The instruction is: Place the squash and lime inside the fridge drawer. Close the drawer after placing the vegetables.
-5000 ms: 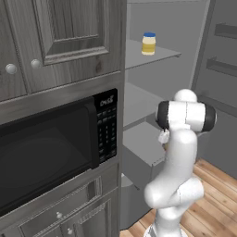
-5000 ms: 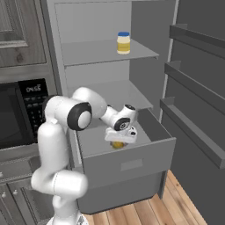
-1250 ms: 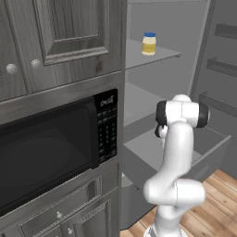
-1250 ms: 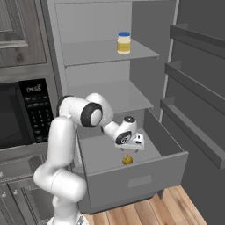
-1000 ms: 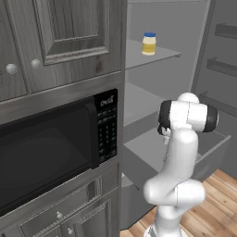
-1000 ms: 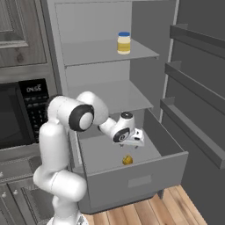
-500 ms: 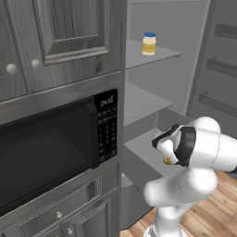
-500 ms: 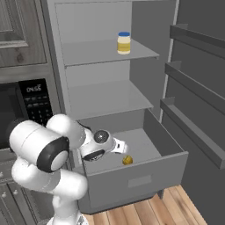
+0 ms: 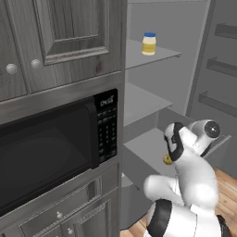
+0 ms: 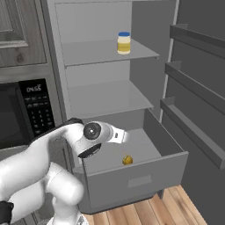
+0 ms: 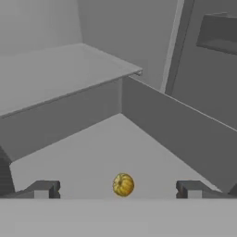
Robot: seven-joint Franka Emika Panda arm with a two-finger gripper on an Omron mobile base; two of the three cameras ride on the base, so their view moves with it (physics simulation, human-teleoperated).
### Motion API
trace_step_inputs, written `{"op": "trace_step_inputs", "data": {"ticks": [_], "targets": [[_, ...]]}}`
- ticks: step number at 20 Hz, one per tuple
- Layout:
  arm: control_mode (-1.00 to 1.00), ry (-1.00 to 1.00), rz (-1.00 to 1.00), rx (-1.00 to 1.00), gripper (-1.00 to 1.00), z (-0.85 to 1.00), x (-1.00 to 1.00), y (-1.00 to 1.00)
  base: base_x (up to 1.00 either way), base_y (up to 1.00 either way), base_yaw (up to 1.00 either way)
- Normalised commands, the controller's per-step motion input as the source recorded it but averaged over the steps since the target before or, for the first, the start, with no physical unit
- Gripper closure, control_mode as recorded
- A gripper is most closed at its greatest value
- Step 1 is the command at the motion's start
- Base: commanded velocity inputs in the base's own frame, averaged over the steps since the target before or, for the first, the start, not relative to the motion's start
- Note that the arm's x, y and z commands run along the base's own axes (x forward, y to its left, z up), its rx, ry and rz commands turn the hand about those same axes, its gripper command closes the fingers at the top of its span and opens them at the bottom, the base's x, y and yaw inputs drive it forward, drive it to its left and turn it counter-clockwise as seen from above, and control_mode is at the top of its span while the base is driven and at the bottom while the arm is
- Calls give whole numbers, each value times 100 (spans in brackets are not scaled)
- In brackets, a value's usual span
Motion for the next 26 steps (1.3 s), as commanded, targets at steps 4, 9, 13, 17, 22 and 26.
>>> {"op": "trace_step_inputs", "data": {"ticks": [4, 9, 13, 17, 22, 26], "targets": [[-100, 0, -16, 3, -100, 33, -48, 63, 0, 0, 0], [-100, 9, -13, 2, -100, -8, -18, 60, 0, 0, 0], [-100, 6, -1, 0, -100, -24, 0, 53, 0, 0, 0], [-100, 11, 0, 0, -100, -7, 2, 28, 0, 0, 0], [-100, 0, 0, 0, -100, -1, -4, 0, 0, 0, 0], [-100, -4, 0, 1, -100, -9, -58, -2, 0, 0, 0]]}}
